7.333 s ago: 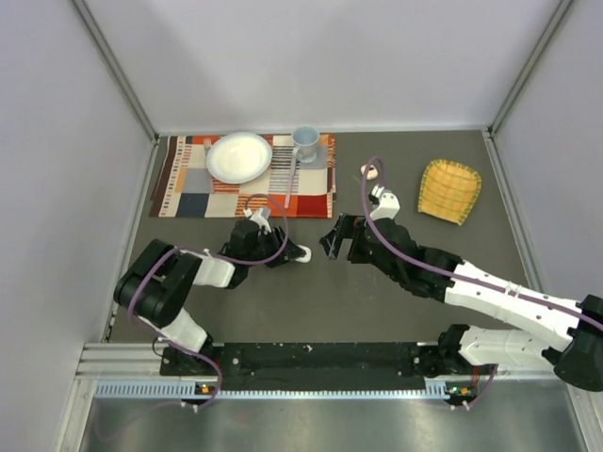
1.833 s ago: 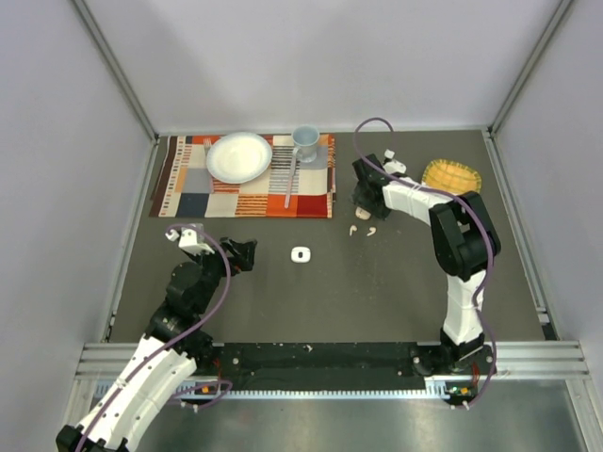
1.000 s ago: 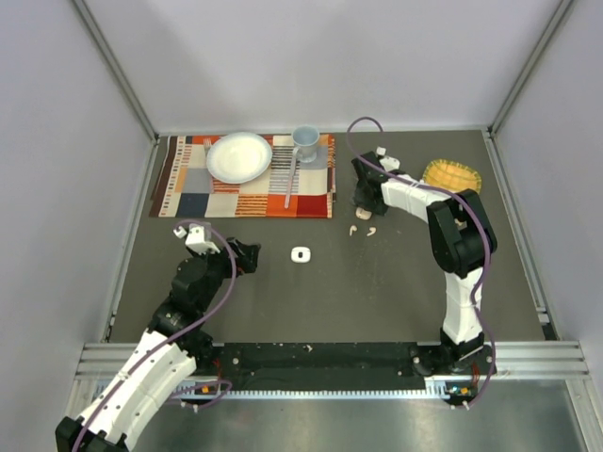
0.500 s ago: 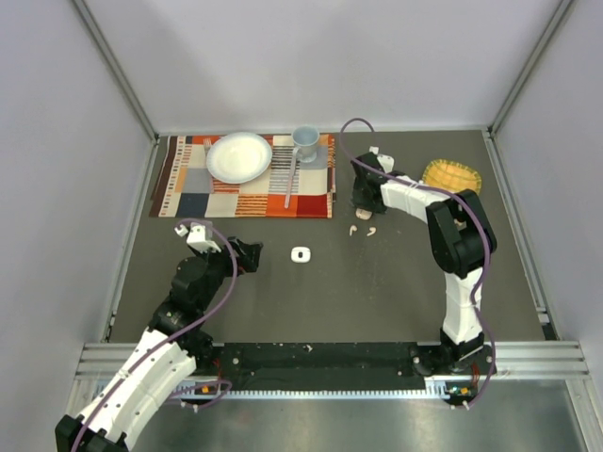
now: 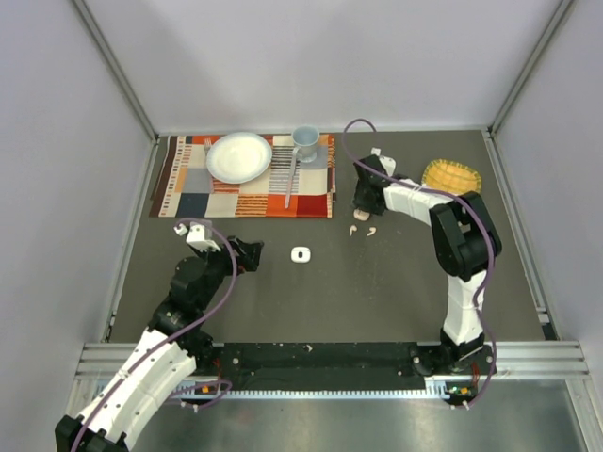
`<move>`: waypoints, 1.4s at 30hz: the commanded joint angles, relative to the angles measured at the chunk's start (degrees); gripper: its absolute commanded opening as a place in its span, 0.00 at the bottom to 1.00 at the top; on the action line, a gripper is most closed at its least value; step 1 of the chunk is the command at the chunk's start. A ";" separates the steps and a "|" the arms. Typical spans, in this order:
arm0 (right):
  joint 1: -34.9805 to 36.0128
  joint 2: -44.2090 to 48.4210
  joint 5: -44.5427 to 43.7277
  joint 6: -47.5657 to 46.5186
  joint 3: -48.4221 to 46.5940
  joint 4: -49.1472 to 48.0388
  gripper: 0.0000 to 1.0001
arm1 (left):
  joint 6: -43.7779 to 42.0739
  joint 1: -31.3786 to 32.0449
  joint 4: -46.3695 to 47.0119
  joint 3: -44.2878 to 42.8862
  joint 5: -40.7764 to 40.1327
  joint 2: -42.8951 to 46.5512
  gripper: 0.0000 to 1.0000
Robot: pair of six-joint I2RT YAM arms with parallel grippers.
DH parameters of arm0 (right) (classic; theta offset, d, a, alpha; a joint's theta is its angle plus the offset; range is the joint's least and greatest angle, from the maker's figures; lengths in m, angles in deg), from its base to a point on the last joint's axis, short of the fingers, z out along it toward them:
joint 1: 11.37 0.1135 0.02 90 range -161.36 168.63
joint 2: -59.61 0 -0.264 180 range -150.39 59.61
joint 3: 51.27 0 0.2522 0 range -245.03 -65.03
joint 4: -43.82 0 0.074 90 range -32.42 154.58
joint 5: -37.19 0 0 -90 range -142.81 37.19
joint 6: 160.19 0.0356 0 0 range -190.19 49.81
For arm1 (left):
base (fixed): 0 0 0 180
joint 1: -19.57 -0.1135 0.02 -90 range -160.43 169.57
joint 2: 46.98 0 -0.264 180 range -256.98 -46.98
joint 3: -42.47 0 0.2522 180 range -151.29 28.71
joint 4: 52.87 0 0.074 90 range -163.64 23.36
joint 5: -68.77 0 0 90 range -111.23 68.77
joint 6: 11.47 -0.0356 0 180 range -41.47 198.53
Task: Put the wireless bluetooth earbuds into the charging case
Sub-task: Pick up the charging case, then pass from the right arm to the left
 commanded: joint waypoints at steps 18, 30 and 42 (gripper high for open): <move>19.10 39.43 6.26 44.91 37.34 -43.05 0.00 | 2.50 0.27 32.01 9.31 14.74 1.67 0.99; 30.45 39.70 -5.00 52.30 36.37 -45.42 0.00 | -3.12 9.84 39.40 8.61 12.82 -4.05 0.99; 34.23 37.68 -3.33 54.67 35.23 -49.11 0.00 | -3.74 14.95 48.81 10.28 3.41 -9.94 0.96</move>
